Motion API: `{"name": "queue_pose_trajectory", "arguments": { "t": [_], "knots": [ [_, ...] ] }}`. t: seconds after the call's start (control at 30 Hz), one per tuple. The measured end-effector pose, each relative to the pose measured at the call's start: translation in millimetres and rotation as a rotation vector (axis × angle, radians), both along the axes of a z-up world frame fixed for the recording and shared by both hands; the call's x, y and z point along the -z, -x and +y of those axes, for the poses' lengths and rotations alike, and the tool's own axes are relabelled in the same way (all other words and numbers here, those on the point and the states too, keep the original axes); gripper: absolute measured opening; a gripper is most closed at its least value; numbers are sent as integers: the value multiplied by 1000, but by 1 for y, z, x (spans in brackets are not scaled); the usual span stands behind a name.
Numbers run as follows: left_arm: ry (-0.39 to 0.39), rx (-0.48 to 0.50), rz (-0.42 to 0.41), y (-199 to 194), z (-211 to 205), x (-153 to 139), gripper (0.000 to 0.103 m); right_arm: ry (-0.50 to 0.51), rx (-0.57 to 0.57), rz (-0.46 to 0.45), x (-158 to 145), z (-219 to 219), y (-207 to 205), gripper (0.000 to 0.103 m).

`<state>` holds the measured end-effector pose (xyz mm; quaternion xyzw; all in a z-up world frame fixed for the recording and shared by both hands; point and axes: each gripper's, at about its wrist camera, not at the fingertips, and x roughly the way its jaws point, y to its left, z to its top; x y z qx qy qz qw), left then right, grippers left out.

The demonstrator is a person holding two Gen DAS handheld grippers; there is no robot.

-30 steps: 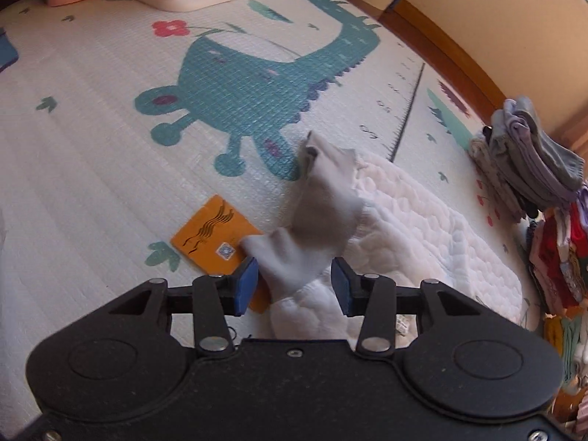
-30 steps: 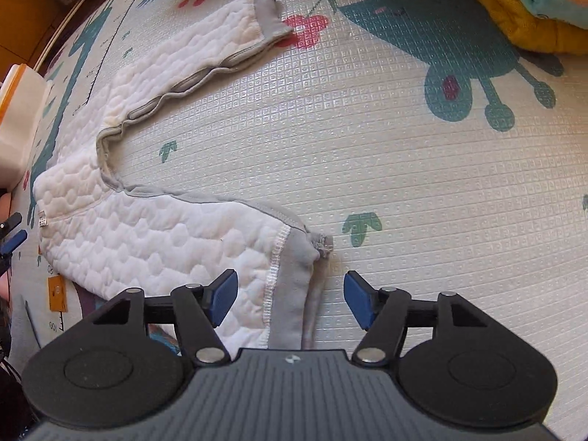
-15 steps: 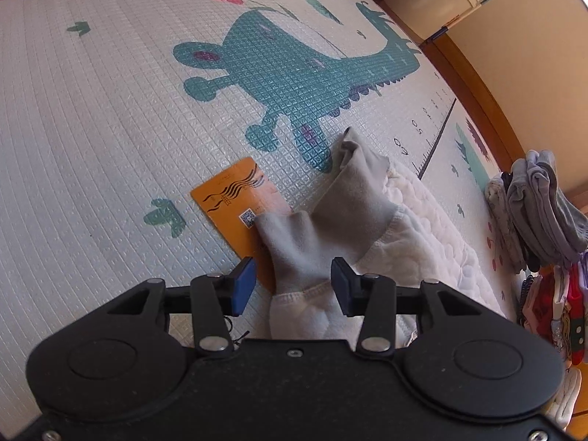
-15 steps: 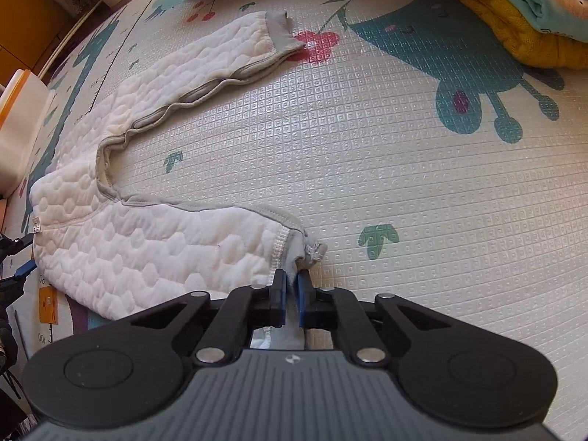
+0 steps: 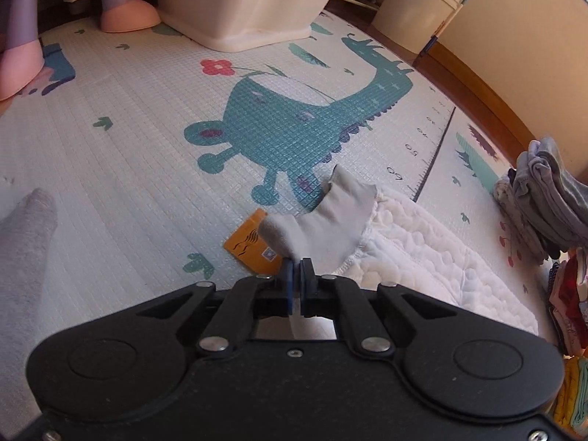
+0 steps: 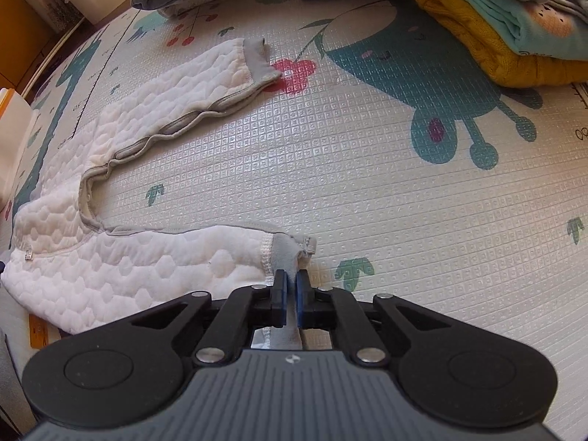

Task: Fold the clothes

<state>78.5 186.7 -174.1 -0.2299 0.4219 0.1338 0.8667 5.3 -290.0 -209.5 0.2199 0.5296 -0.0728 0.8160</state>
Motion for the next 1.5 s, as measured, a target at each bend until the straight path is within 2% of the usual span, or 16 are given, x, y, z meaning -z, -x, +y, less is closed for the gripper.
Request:
{"name": "queue_pose_trajectory", "arguments": {
  "t": [0.1,0.13,0.23,0.43,0.5,0.6,0.73,0.77,0.9,0.97,1.07,1.1,1.23,1.37,1.47,1.5],
  "knots": [
    [-93,24,133,3,-12,23,4,112,-98,-2,-6,13,-10,7],
    [-105,27,139,6,-11,25,6,164,-137,-1,-7,20,-12,7],
    [-107,25,88,15,0,22,22,267,-198,23,-8,29,-18,7],
    [-30,176,-67,-3,-16,2,22,370,-158,-68,-23,28,-10,12],
    [-17,238,-85,-14,-31,4,22,370,-185,-109,-26,39,-8,13],
    [-5,330,-102,-31,-55,8,22,334,-294,-141,-24,65,-8,12],
    [-31,416,-73,-50,-76,28,22,299,-447,-137,-12,96,-10,13],
    [-56,433,-59,-54,-79,33,22,302,-466,-132,-8,100,-10,13],
    [-278,573,35,-64,-92,50,26,344,-514,-103,6,102,-6,13],
    [-284,579,10,-65,-93,45,25,355,-518,-89,14,94,-4,12],
    [-248,540,-76,-62,-92,35,26,300,-483,-98,16,79,-6,11],
    [-253,547,-73,-62,-94,37,26,303,-481,-94,16,80,-8,11],
    [-332,639,39,-74,-112,53,32,346,-503,-49,15,90,-12,12],
    [-313,565,126,-84,-115,44,35,379,-560,44,12,99,-16,12],
    [-414,622,147,-76,-126,48,38,368,-589,82,11,97,-12,12],
    [-423,623,154,-76,-127,46,38,364,-598,94,11,97,-11,13]
  ]
}}
